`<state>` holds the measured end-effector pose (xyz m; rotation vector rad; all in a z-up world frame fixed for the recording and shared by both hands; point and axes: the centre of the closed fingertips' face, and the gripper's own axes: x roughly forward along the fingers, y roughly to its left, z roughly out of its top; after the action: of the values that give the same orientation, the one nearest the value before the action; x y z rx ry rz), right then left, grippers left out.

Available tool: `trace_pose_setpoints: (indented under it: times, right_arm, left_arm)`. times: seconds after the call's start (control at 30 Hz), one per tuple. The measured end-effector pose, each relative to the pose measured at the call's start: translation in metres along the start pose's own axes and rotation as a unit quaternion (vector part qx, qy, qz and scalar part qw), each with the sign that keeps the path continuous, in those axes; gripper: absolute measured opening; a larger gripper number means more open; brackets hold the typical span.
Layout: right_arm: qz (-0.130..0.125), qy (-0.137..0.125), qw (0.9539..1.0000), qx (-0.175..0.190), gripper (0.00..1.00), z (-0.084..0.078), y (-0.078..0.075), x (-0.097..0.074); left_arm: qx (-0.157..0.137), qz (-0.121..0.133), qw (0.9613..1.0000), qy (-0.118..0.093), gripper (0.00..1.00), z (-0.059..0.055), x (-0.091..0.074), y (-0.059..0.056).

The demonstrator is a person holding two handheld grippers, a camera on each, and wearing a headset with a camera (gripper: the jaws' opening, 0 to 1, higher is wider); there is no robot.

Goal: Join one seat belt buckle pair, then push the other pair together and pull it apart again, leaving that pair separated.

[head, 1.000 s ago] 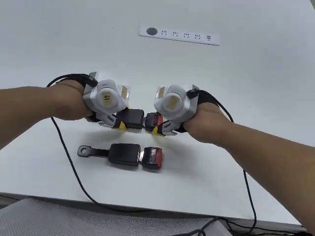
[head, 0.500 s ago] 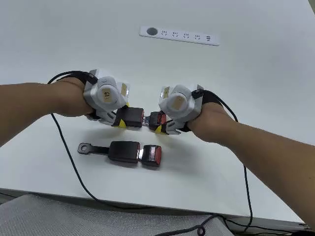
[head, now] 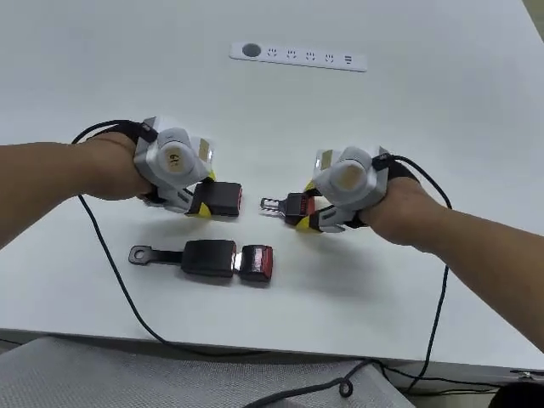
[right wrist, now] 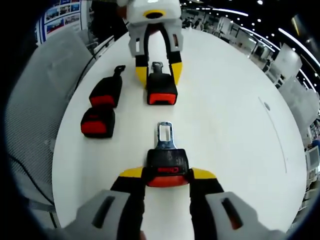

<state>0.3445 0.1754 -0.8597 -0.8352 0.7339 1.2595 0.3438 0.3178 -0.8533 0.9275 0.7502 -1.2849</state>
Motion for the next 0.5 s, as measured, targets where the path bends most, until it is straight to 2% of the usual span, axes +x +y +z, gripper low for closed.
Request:
trace_pose_setpoints:
  times: [0.27, 0.5]
  right_arm:
    - [0.0, 0.009, 1.0, 0.003, 0.34, -0.033, 0.001, -0.023]
    - [-0.001, 0.026, 0.9997, 0.004, 0.34, -0.056, 0.002, -0.041]
  left_arm:
    - [0.002, 0.002, 1.0, -0.004, 0.32, 0.001, 0.0, 0.0]
    - [0.003, 0.001, 1.0, 0.005, 0.32, 0.001, 0.0, 0.0]
